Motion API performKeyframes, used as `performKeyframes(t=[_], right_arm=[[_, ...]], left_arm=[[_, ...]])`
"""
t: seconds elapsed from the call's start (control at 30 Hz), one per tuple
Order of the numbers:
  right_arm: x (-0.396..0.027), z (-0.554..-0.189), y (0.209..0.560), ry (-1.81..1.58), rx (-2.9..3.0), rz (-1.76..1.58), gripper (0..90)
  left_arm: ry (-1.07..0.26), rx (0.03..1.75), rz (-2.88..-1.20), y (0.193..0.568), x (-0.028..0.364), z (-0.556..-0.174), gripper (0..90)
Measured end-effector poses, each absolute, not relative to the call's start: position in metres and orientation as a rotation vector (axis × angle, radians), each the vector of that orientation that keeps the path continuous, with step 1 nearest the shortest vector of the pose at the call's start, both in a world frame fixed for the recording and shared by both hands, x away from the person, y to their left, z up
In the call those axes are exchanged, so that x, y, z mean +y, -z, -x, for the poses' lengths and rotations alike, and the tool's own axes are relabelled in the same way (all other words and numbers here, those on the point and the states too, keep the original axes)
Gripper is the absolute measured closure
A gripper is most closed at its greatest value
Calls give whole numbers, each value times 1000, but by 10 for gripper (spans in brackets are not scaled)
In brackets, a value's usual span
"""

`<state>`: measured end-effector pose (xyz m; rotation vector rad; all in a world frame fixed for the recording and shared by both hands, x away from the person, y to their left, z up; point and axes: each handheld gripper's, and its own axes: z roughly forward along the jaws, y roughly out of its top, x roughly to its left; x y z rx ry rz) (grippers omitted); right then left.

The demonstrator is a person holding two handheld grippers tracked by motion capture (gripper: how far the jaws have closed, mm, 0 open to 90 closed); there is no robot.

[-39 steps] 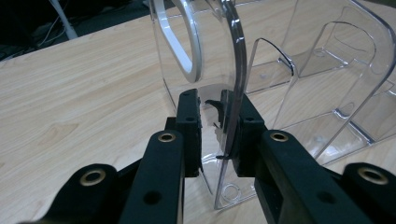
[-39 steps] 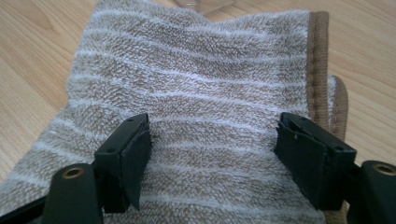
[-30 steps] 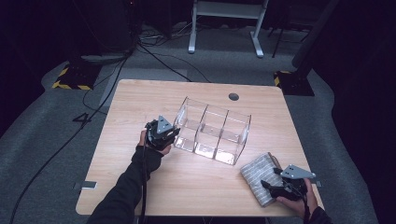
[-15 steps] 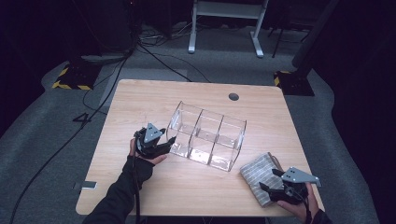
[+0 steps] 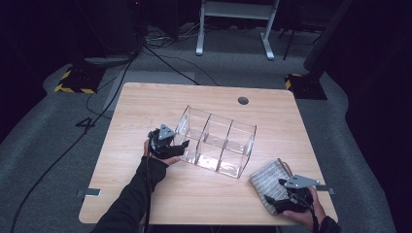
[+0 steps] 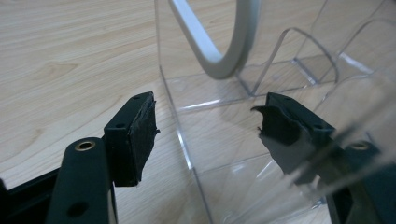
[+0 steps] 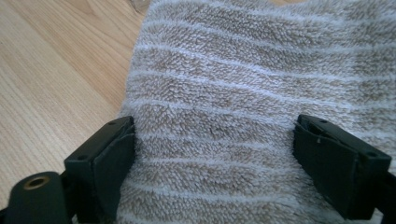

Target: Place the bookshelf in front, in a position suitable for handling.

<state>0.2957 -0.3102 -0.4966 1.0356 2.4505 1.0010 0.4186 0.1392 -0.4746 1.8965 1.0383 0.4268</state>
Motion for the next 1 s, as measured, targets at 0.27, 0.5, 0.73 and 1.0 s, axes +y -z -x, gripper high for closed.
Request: performKeyframes(t=[0.27,0.5,0.73,1.0], right_arm=[[-308,-298,495,-978,2484,-1017,210],[-308,-295,490,-986,2486,-964,577],[-310,-294,489,-984,2462,-966,671],[-312,-290,485,-1025,2408,-930,711]], left_arm=[[-431,1045,-1876,475,135,-428,529],[-454,1045,-1889,477,136,-428,714],[-472,1018,-1920,475,141,-423,785],[-487,1028,-1944,472,144,-402,775]])
